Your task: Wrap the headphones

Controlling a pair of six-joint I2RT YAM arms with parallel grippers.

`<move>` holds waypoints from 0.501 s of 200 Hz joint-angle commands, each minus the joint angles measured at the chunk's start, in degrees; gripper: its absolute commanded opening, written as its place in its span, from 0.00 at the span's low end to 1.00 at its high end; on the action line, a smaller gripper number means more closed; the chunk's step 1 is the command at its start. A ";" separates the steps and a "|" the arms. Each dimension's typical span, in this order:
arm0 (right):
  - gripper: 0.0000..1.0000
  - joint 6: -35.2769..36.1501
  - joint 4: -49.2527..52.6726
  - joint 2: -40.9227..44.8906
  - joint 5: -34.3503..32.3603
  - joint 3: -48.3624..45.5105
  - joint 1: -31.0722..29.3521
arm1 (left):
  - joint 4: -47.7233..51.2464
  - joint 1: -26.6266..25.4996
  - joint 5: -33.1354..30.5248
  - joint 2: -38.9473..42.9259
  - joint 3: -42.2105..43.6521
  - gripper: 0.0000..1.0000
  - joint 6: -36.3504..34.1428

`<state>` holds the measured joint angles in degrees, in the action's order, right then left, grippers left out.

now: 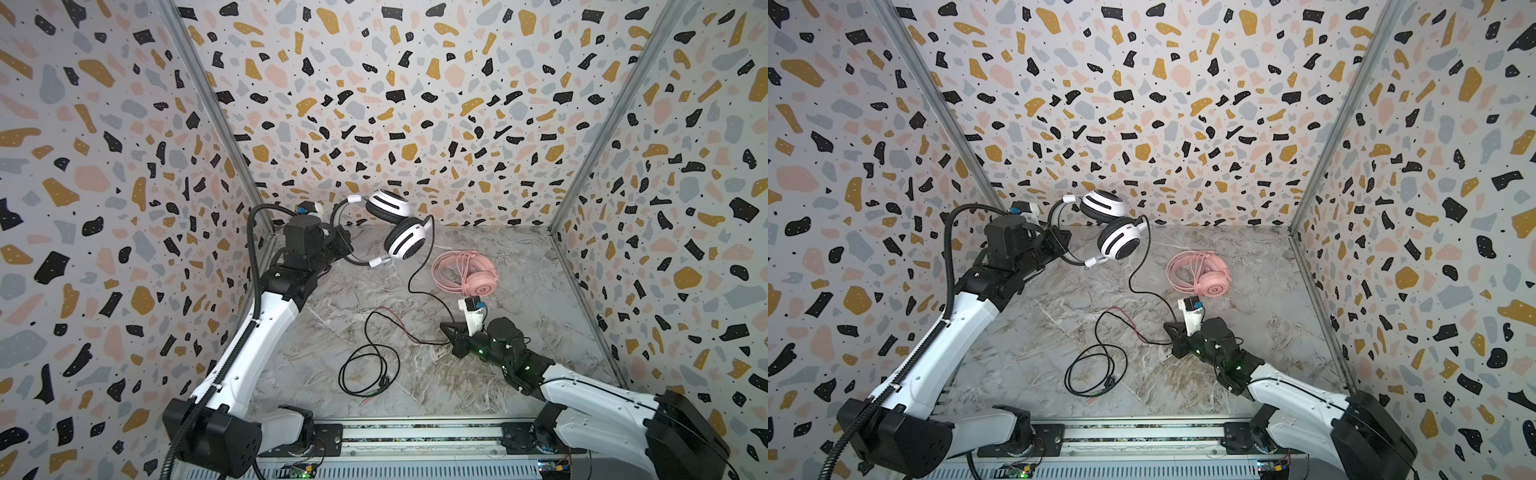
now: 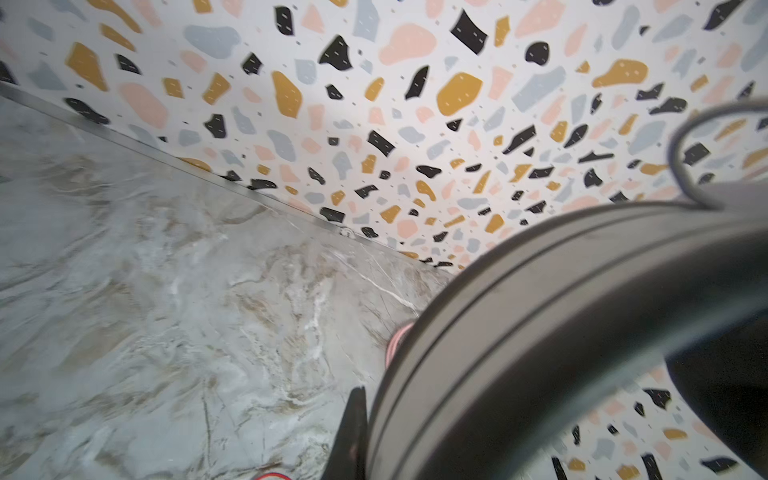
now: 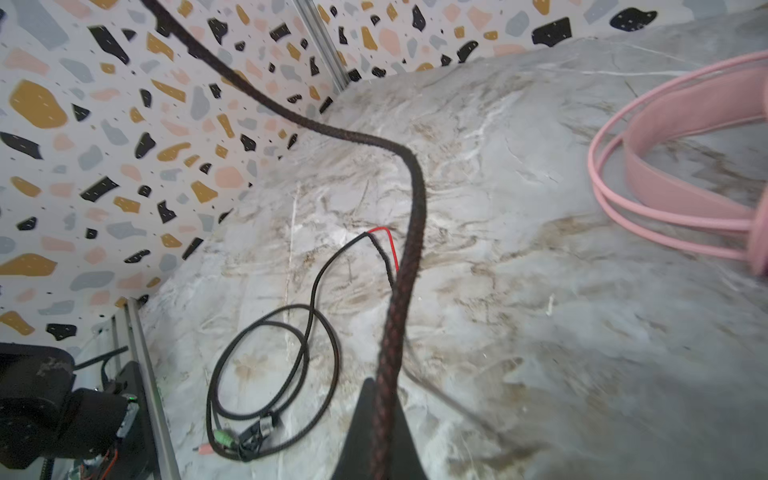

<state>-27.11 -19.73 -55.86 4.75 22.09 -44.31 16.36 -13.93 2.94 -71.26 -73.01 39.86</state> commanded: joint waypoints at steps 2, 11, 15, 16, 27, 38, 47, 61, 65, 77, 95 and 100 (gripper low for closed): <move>0.01 3.31 24.26 5.69 -4.34 6.16 -0.65 | -9.04 0.20 -10.75 3.80 0.57 0.00 2.60; 0.00 3.77 29.09 6.97 -3.87 8.59 -0.92 | -7.86 0.14 -12.55 3.56 0.60 0.00 1.72; 0.00 3.93 31.02 7.30 -3.52 9.83 -1.01 | -7.56 0.13 -12.83 3.43 0.75 0.00 1.10; 0.00 3.97 31.48 7.36 -3.44 10.13 -1.02 | -7.48 0.13 -12.85 3.38 0.76 0.00 0.97; 0.00 4.54 36.68 7.36 -2.43 14.20 -1.57 | -7.55 -0.23 -12.89 2.92 1.31 0.00 -1.55; 0.00 5.30 41.25 6.82 -1.99 18.35 -2.74 | -7.25 -1.23 -13.80 2.14 1.46 0.00 -5.14; 0.00 6.47 44.96 6.37 -2.60 21.64 -4.12 | -5.54 -2.83 -16.35 1.28 0.49 0.00 -9.15; 0.00 7.86 51.43 5.98 -5.78 27.24 -5.36 | -1.85 -6.11 -23.99 0.17 -1.80 0.00 -15.01; 0.00 8.12 52.94 5.94 -6.81 28.85 -5.49 | -1.23 -6.90 -26.08 -0.05 -2.12 0.00 -16.35; 0.00 8.69 56.97 6.11 -8.31 33.46 -5.52 | -0.76 -8.97 -31.57 -0.18 -2.04 0.00 -19.29; 0.00 9.11 60.59 6.31 -8.17 38.11 -5.52 | -0.89 -10.93 -36.90 -0.41 -1.43 0.00 -22.42; 0.00 9.31 60.99 6.10 -7.77 39.04 -5.52 | -0.80 -11.48 -37.84 -0.67 -1.44 0.00 -23.42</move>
<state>-19.99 30.48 -50.28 -0.99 55.42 -49.74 19.38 -23.46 -23.73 -72.62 -72.20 23.38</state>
